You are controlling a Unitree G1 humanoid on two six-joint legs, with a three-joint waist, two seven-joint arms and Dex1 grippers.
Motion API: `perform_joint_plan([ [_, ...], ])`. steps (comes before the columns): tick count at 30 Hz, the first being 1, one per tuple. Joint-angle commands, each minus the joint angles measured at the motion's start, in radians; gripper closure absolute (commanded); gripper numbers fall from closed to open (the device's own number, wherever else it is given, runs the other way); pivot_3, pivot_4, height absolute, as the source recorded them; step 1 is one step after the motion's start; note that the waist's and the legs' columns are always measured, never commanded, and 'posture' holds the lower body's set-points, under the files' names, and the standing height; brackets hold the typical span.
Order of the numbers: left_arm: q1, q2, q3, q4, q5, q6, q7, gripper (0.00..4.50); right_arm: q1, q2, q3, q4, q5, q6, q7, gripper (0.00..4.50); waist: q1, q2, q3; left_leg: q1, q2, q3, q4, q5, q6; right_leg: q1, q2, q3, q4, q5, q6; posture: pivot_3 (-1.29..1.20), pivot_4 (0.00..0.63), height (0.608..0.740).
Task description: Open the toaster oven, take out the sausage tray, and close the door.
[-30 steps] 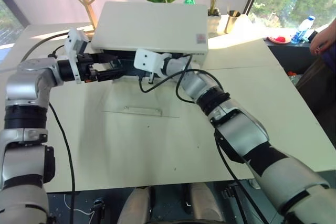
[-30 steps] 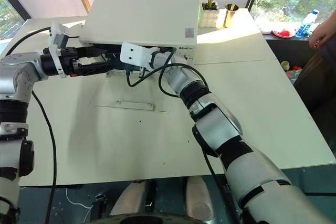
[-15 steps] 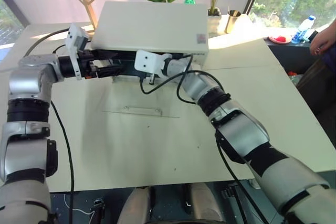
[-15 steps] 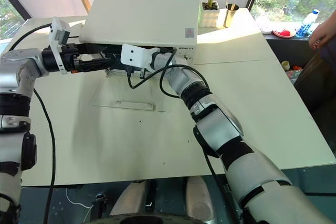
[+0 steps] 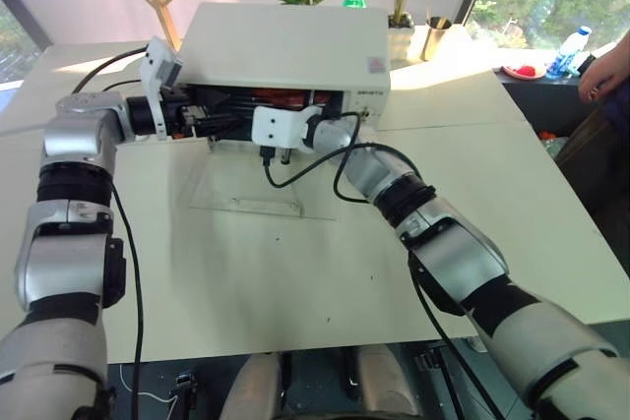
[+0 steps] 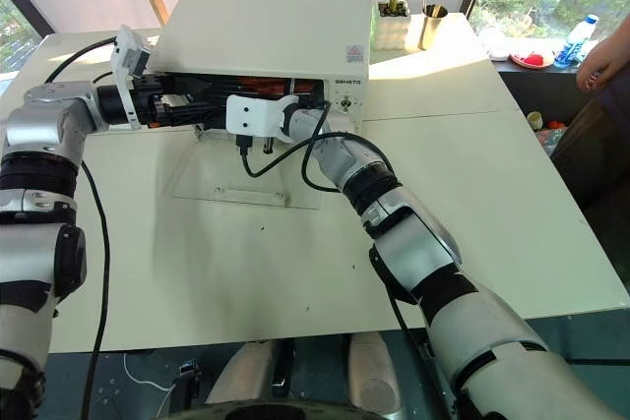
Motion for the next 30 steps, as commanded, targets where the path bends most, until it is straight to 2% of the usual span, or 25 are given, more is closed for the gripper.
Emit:
perform_joint_plan([
  [1, -0.049, 0.007, 0.013, 0.020, 0.014, -0.035, -0.004, 0.00, 0.000, 0.005, -0.001, -0.129, 0.002, -0.028, -0.010, 4.49, 0.001, 0.000, 0.000, 0.000, 0.000, 0.000, 0.000, 0.000, 0.000, 0.000, 0.000, 0.000, 0.000, 0.000, 0.000, 0.00, 0.150, 0.740],
  [16, -0.098, 0.010, 0.022, 0.088, 0.038, -0.053, -0.035, 0.00, 0.139, -0.026, 0.001, -0.389, 0.000, 0.077, 0.060, 4.49, 0.006, 0.000, 0.000, -0.003, -0.001, -0.001, 0.002, 0.000, 0.001, -0.001, -0.001, 0.000, 0.000, 0.000, 0.000, 0.00, 0.150, 0.740],
  [30, -0.102, 0.019, 0.033, 0.063, 0.033, -0.038, -0.076, 0.00, 0.044, -0.038, -0.004, -0.264, -0.005, 0.026, 0.035, 4.49, 0.002, 0.000, 0.000, -0.007, -0.002, -0.001, 0.004, 0.000, 0.001, -0.003, -0.001, -0.001, 0.000, 0.000, 0.000, 0.00, 0.150, 0.740],
])
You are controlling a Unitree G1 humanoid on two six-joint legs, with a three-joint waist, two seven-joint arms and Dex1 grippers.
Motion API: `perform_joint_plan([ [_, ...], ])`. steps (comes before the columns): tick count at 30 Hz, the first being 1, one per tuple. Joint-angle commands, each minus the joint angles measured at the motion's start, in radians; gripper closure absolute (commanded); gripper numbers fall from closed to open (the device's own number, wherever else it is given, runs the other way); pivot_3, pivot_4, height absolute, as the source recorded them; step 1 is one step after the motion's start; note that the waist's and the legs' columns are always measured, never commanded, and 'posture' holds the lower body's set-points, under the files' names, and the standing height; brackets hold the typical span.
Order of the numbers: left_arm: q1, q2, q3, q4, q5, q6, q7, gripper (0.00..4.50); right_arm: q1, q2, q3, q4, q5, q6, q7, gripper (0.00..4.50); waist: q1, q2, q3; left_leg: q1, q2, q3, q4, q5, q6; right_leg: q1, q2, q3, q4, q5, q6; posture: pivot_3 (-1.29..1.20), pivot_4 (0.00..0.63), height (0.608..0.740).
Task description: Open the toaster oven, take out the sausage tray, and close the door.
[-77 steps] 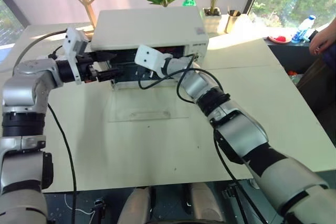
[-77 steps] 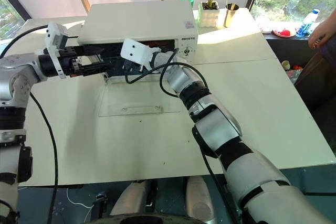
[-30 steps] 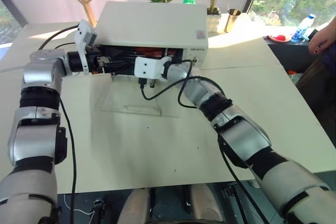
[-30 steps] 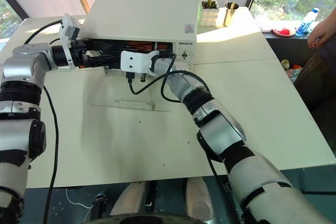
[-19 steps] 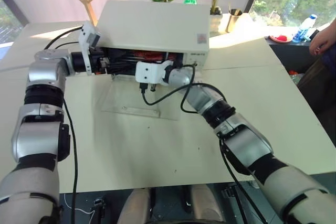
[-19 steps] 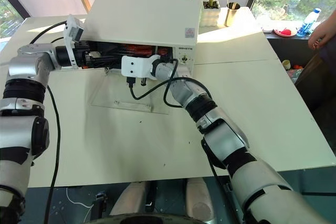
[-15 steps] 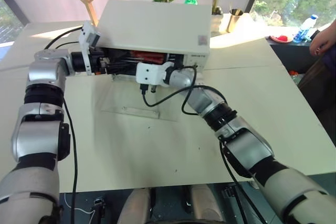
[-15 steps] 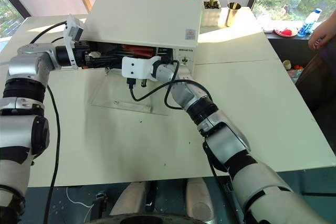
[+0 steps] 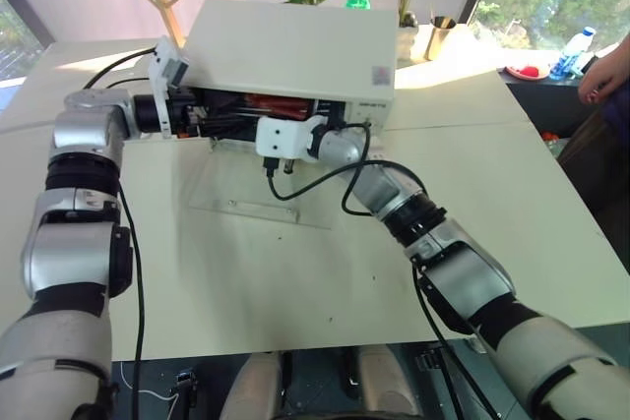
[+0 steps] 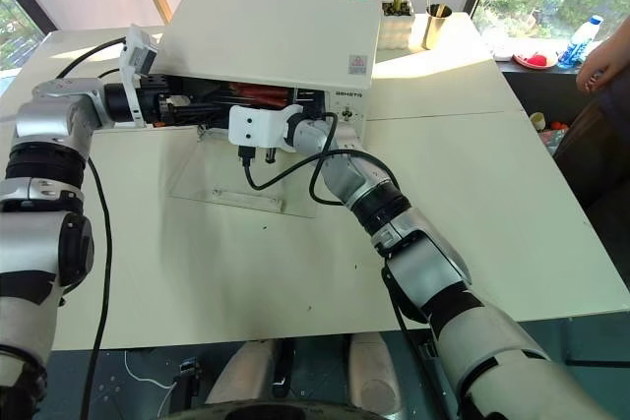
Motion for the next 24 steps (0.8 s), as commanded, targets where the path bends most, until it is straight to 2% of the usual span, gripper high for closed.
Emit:
perform_joint_plan([
  [1, -0.041, 0.042, 0.035, -0.041, -0.012, -0.005, -0.007, 0.00, -0.084, 0.003, -0.013, -0.003, 0.009, -0.071, -0.022, 4.49, -0.002, 0.000, 0.000, 0.000, 0.000, 0.000, 0.000, 0.000, 0.000, 0.000, 0.000, 0.000, 0.000, 0.000, 0.000, 0.00, 0.150, 0.740],
  [15, 0.047, 0.101, 0.072, -0.242, -0.095, 0.121, -0.054, 0.00, -0.143, 0.049, -0.042, 0.180, 0.047, -0.127, -0.063, 4.49, -0.022, 0.000, 0.000, -0.003, 0.000, -0.001, 0.000, 0.000, 0.000, -0.002, 0.000, 0.000, 0.002, 0.000, 0.000, 0.00, 0.150, 0.740],
  [24, 0.009, 0.098, 0.062, -0.208, -0.078, 0.099, -0.051, 0.00, -0.146, 0.116, -0.140, 0.222, 0.172, -0.092, -0.023, 4.49, -0.024, -0.004, -0.002, -0.002, 0.000, -0.001, 0.003, 0.001, -0.001, -0.002, 0.000, 0.000, 0.003, 0.000, 0.000, 0.00, 0.150, 0.740],
])
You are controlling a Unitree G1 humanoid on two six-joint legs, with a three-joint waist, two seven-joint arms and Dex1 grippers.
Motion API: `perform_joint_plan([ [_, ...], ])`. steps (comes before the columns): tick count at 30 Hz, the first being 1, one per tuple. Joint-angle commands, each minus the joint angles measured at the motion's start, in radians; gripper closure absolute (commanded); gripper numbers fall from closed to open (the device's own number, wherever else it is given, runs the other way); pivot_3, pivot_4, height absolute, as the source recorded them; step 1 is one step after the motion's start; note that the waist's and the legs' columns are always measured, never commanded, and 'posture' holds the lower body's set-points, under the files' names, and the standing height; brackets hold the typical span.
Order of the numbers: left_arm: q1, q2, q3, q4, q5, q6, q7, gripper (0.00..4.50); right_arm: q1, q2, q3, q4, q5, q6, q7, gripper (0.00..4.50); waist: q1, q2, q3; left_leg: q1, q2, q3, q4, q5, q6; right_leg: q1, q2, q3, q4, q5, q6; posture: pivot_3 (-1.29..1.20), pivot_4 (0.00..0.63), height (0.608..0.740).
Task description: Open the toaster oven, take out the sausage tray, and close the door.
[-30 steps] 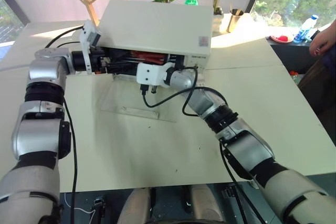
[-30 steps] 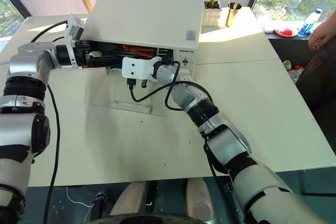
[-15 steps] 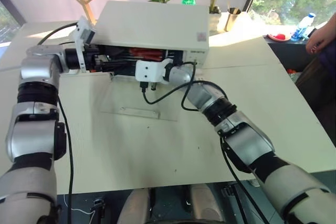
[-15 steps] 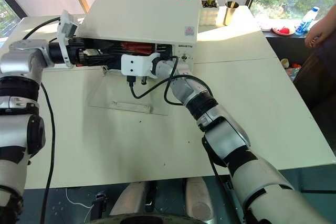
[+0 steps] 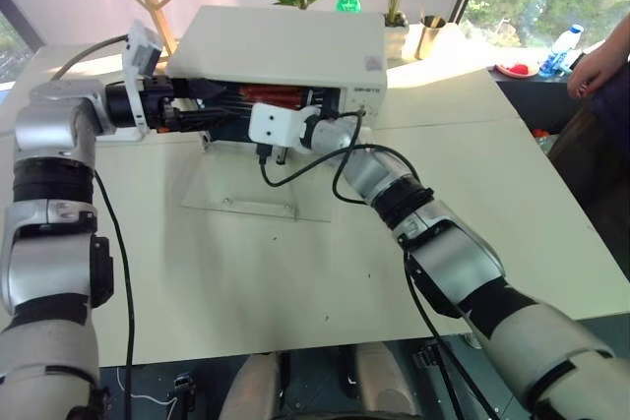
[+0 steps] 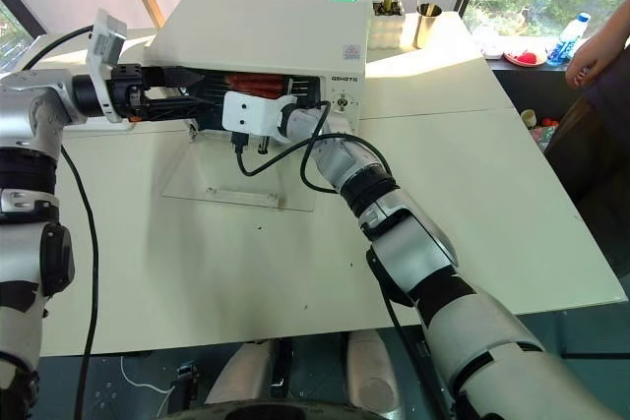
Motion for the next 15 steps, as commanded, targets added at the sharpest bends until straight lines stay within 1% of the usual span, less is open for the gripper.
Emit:
perform_joint_plan([
  [1, -0.063, 0.018, 0.023, 0.011, -0.006, -0.034, 0.002, 0.00, -0.019, 0.052, -0.099, -0.046, 0.133, 0.006, 0.012, 4.49, 0.000, -0.001, 0.000, 0.000, 0.000, 0.000, 0.000, 0.000, 0.000, 0.000, 0.000, 0.000, 0.000, 0.000, 0.000, 0.00, 0.150, 0.740],
  [3, -0.078, 0.016, 0.020, 0.033, 0.000, -0.045, 0.000, 0.00, -0.013, 0.067, -0.119, -0.067, 0.158, 0.031, 0.027, 4.49, 0.000, -0.003, -0.001, 0.001, 0.000, 0.000, 0.001, 0.001, -0.001, 0.001, 0.000, 0.000, 0.000, 0.000, 0.000, 0.00, 0.150, 0.740],
  [7, -0.100, 0.015, 0.010, 0.072, 0.011, -0.069, -0.010, 0.00, 0.009, 0.069, -0.114, -0.114, 0.143, 0.050, 0.028, 4.49, -0.004, -0.003, -0.002, 0.003, 0.002, 0.000, 0.000, 0.001, -0.001, 0.001, 0.002, 0.001, 0.003, 0.000, 0.000, 0.00, 0.150, 0.740],
  [12, -0.123, 0.008, 0.002, 0.133, 0.033, -0.103, -0.020, 0.00, 0.065, 0.044, -0.065, -0.226, 0.098, 0.052, 0.048, 4.49, -0.005, -0.004, -0.002, 0.004, 0.002, 0.001, 0.000, 0.001, -0.001, 0.001, 0.003, 0.001, 0.008, 0.000, 0.000, 0.00, 0.150, 0.740],
  [15, -0.131, 0.002, -0.003, 0.171, 0.048, -0.126, -0.017, 0.00, 0.083, 0.033, -0.038, -0.257, 0.067, 0.041, 0.050, 4.49, -0.003, -0.004, -0.002, 0.004, 0.002, 0.001, 0.000, 0.001, -0.001, 0.001, 0.003, 0.001, 0.008, 0.000, 0.000, 0.00, 0.150, 0.740],
])
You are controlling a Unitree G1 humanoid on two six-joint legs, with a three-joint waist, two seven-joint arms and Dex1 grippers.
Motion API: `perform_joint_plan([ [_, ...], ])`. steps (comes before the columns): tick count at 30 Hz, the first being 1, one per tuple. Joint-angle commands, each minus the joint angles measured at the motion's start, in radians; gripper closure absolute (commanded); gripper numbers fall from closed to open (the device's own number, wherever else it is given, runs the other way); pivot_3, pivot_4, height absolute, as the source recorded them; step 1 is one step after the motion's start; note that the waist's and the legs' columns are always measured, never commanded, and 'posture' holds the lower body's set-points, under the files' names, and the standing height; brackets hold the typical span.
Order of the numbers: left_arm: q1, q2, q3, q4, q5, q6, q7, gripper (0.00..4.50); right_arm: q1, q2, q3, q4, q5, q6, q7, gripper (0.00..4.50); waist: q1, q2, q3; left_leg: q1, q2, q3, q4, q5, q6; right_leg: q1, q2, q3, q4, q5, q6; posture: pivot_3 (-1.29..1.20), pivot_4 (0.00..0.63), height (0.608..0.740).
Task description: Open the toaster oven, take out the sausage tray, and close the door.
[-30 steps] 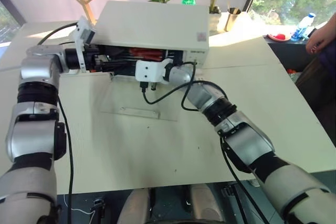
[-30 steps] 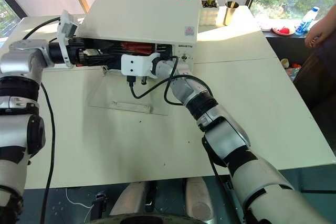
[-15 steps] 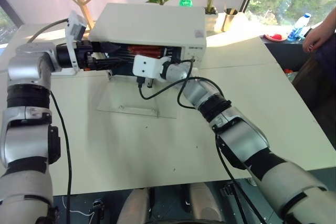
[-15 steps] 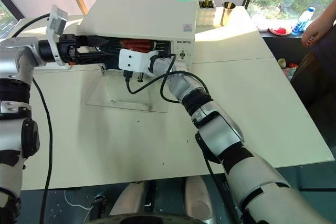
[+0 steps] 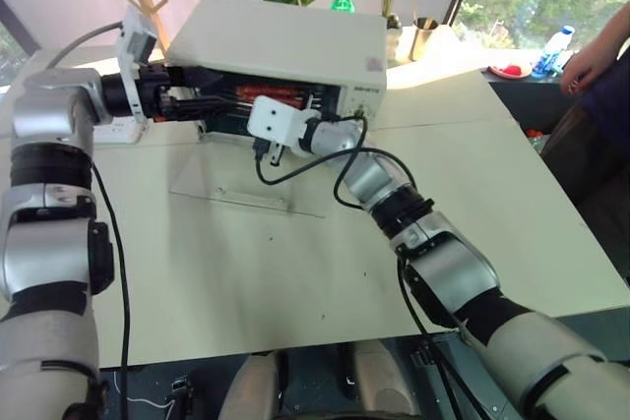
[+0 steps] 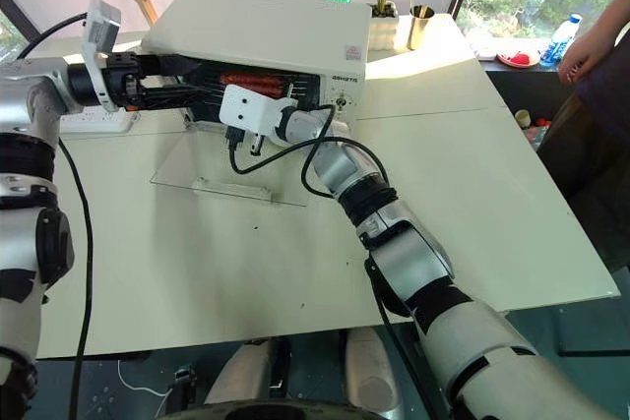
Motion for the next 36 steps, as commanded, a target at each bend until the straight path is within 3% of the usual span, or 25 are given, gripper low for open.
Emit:
perform_joint_plan([
  [1, -0.045, 0.005, 0.006, 0.021, 0.015, -0.043, 0.000, 0.00, 0.003, 0.013, 0.008, -0.101, 0.017, -0.044, -0.011, 4.49, 0.001, 0.000, 0.000, 0.000, 0.000, 0.000, 0.000, 0.000, 0.000, 0.000, 0.000, 0.000, 0.000, 0.000, 0.000, 0.00, 0.150, 0.740],
  [13, 0.066, 0.033, 0.039, -0.053, -0.004, -0.016, 0.014, 0.00, 0.061, -0.027, 0.036, -0.216, 0.001, -0.022, 0.020, 4.49, 0.003, -0.001, 0.001, 0.000, 0.000, 0.000, 0.000, 0.000, 0.000, 0.000, 0.000, 0.000, 0.000, 0.000, 0.000, 0.00, 0.150, 0.740],
  [28, 0.347, 0.097, 0.122, -0.342, -0.081, 0.065, 0.099, 0.00, 0.112, -0.067, 0.041, -0.307, -0.010, 0.004, 0.045, 4.49, 0.009, -0.002, 0.000, 0.000, -0.001, -0.001, 0.000, 0.000, 0.000, 0.000, -0.002, 0.000, 0.000, 0.000, 0.000, 0.00, 0.150, 0.740],
  [36, 0.294, 0.091, 0.111, -0.368, -0.120, 0.121, 0.099, 0.00, 0.134, -0.086, 0.052, -0.350, -0.018, -0.002, 0.054, 4.49, 0.012, -0.002, 0.001, 0.000, -0.001, -0.001, 0.000, 0.000, 0.000, 0.001, -0.002, 0.000, 0.000, 0.000, 0.000, 0.00, 0.150, 0.740],
])
